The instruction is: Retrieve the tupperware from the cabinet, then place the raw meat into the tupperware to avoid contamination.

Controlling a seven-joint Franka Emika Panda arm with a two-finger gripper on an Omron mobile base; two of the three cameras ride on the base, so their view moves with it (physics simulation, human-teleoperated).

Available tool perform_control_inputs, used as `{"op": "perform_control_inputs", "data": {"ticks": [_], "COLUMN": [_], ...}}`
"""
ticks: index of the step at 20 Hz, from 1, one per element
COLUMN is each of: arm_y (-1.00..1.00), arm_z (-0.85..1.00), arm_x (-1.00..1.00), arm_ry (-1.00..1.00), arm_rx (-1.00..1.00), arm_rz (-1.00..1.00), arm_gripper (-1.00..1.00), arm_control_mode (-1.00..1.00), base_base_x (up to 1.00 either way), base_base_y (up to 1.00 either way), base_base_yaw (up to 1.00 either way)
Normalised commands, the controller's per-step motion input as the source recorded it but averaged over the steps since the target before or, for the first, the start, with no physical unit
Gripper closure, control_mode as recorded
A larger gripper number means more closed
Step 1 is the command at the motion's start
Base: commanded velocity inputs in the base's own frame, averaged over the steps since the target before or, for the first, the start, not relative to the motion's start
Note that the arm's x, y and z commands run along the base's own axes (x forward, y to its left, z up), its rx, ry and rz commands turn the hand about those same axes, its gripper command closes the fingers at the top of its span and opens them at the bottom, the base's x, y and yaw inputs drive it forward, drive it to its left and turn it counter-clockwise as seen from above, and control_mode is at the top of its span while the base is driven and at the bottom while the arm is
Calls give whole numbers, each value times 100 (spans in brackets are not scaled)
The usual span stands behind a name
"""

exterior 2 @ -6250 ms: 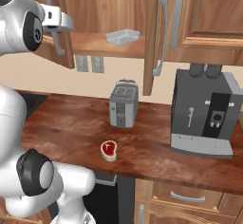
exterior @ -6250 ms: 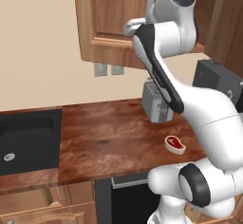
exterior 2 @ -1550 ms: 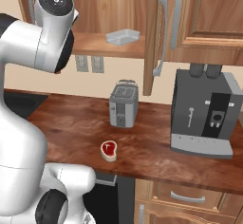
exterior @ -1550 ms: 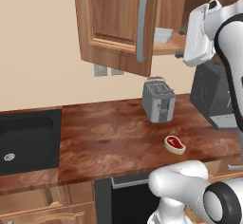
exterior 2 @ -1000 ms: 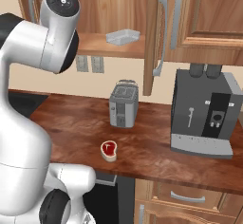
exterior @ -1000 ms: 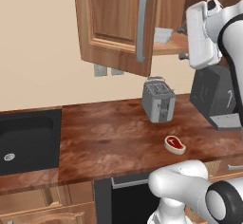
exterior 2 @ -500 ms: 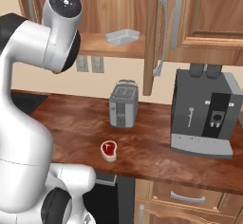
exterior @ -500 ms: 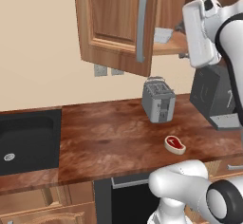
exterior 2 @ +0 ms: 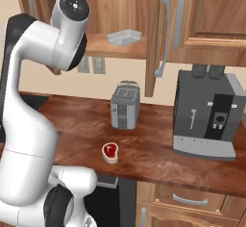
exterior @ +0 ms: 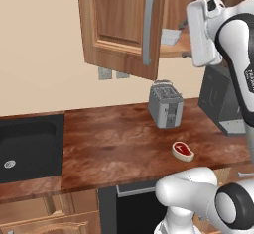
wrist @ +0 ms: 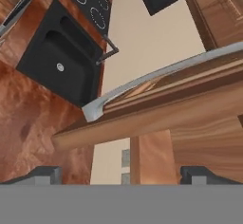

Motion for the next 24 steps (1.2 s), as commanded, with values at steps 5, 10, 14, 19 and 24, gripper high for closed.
{"op": "perform_control_inputs", "data": {"ticks": [5,10,14,19,24], "arm_y": [0,3,4,5,5], "arm_z": [0,-3,-4,-5,-2], "arm_x": [22,23,32,33,29], "arm_ry": [-1,1,1,0,0], "arm_rx": [5,6,6,6,5], "arm_rz": [0,5,9,11,12], "arm_gripper": [-100,-100,-100,-100,-100], "arm_control_mode": [-100,-100,-100,-100,-100], "base_base_x": [0,0,0,0,0], "base_base_y": [0,0,0,0,0], "base_base_yaw": [0,0,0,0,0]}}
